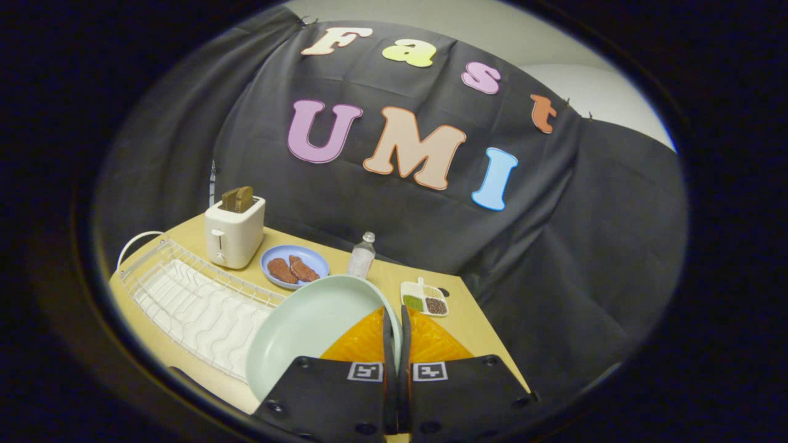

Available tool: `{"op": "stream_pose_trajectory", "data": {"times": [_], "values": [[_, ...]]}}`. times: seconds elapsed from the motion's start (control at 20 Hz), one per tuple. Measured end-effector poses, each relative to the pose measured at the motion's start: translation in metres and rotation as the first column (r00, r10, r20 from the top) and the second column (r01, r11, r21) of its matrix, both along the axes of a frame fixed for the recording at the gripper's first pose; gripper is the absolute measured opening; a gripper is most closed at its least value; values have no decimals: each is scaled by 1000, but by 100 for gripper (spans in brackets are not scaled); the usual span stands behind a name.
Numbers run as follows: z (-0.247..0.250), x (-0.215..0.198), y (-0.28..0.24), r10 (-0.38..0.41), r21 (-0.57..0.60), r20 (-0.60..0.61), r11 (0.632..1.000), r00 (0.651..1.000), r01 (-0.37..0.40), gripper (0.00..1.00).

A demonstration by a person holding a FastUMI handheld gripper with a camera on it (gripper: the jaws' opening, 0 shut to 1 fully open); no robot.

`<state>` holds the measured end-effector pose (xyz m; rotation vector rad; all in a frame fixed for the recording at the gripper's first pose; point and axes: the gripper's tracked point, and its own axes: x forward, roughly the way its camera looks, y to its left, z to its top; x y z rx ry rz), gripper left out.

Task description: Take the plate from the dish rack, then take the spoon from the basket and place it into the plate.

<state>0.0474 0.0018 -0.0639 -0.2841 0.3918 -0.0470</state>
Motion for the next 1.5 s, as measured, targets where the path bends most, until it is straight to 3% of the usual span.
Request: {"op": "stream_pose_trajectory", "data": {"times": [0.85, 1.1, 1.5], "values": [[-99, -40, -59, 106, 216, -170, 974, 980, -68, 4], [-134, -48, -68, 140, 228, -196, 969, 971, -93, 4], [-180, -49, -99, 133, 292, -233, 955, 963, -61, 4]]}}
